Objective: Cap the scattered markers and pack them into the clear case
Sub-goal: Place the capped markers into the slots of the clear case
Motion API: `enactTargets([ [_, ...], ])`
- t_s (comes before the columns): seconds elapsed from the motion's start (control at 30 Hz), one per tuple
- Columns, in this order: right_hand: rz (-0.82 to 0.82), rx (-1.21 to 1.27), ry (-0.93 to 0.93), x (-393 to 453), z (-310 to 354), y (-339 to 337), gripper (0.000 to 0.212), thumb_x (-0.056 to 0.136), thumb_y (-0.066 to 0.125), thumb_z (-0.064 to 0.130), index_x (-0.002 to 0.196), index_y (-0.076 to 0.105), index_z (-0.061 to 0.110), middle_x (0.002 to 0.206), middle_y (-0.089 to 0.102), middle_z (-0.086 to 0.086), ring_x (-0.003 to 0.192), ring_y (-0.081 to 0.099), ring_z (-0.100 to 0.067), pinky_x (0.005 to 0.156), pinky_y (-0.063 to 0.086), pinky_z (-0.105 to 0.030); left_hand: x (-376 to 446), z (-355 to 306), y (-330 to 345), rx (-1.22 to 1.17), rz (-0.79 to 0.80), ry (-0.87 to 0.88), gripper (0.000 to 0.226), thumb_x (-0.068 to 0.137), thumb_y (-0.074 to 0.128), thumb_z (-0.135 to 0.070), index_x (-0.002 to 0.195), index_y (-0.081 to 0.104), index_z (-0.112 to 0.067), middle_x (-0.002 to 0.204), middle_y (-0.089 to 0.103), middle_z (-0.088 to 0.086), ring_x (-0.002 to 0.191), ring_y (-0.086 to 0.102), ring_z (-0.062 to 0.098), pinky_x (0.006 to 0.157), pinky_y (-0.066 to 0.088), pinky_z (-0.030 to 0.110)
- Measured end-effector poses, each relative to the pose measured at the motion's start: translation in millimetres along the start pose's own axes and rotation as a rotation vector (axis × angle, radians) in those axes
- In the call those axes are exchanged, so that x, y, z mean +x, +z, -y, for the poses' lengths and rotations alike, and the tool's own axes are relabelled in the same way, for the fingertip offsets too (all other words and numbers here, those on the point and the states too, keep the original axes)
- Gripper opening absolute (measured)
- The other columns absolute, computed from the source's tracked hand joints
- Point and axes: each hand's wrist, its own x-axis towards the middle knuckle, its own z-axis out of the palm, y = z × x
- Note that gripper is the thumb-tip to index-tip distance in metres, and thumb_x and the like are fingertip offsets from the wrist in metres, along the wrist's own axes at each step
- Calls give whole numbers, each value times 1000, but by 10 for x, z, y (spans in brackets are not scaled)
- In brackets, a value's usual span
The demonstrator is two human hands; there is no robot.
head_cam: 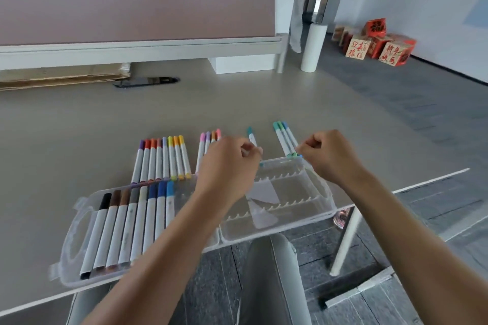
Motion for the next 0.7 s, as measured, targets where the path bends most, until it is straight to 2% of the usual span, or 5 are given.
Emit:
enactTargets([
  [0.1,6,4,15,246,-104,-61,15,90,73,26,80,74,14,70,66,8,75,65,-20,69,46,-29,239,-112,178,88,-2,-13,26,95,58,-34,79,70,-18,62,64,-3,64,60,17,80,44,22],
  [0.2,31,-18,14,445,-175,-64,16,90,72,28,79,72,16,72,65,9,78,65,-21,70,46,-30,389,-185,239,136,23,-58,21,95,58,-35,93,73,-21,83,73,-1,78,67,18,69,41,21],
  [0.27,44,-26,13,551,-203,-51,16,89,72,28,76,69,17,74,67,6,79,66,-22,71,51,-32,480,-205,261,149,26,-76,18,93,62,-35,95,73,-21,90,73,-1,85,67,20,74,47,25],
  [0.53,72,-51,27,837,-203,12,17,83,72,25,79,75,9,77,74,-10,79,71,-33,76,62,-44,738,-202,382,183,-5,-116,13,89,64,-34,90,71,-23,83,72,-3,85,66,21,71,51,28],
  [0.7,118,-118,39,969,-192,79,25,80,76,32,81,78,7,82,77,-13,79,73,-31,78,63,-44,842,-146,423,176,-4,-132,6,90,65,-31,87,67,-26,78,68,-6,79,64,19,68,51,27],
])
